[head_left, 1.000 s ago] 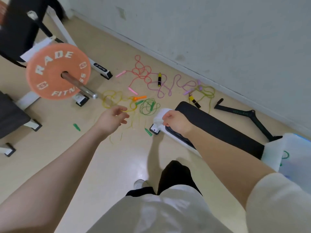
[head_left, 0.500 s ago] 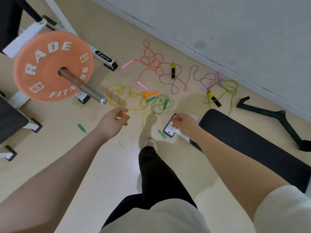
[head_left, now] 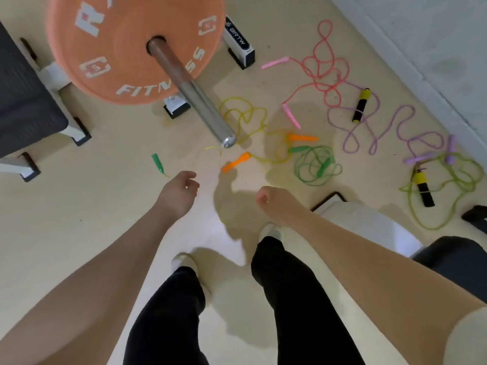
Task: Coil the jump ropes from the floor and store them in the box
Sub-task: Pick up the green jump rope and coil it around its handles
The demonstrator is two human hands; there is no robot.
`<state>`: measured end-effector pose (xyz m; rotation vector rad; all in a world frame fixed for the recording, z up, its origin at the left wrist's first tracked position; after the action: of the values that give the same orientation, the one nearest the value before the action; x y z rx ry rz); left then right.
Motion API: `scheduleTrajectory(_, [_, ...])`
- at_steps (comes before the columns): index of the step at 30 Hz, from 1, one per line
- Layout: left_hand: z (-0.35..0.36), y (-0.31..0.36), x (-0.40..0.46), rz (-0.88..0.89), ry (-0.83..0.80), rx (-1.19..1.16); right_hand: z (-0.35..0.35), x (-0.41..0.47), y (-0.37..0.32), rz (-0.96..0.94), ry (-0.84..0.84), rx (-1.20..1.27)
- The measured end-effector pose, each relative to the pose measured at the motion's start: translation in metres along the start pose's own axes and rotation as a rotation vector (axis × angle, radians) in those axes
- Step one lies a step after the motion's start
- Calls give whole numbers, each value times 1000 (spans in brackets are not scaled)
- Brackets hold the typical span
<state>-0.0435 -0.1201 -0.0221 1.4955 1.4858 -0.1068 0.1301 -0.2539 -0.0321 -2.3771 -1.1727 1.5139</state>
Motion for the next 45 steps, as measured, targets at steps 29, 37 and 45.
scheduleTrajectory(29, [110, -241, 343, 578, -255, 337, 206, 409, -2, -242, 310, -227])
scheduleTrajectory(37, [85, -162, 267, 227, -458, -969, 199, 364, 28, -20, 115, 69])
scheduleTrajectory(45, [9, -120, 183, -84, -271, -1208, 106, 171, 95, 405, -10, 274])
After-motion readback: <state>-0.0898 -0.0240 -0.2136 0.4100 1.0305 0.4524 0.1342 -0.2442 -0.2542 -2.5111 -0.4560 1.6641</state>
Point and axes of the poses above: each hand's wrist, its own x-axis towards the middle knuckle, its own z-axis out of the palm, y = z × x, the point moved 5 cm from there along x, towards the middle knuckle, and after that the axes turned 2 degrees about -x, right-handed, at the moved point
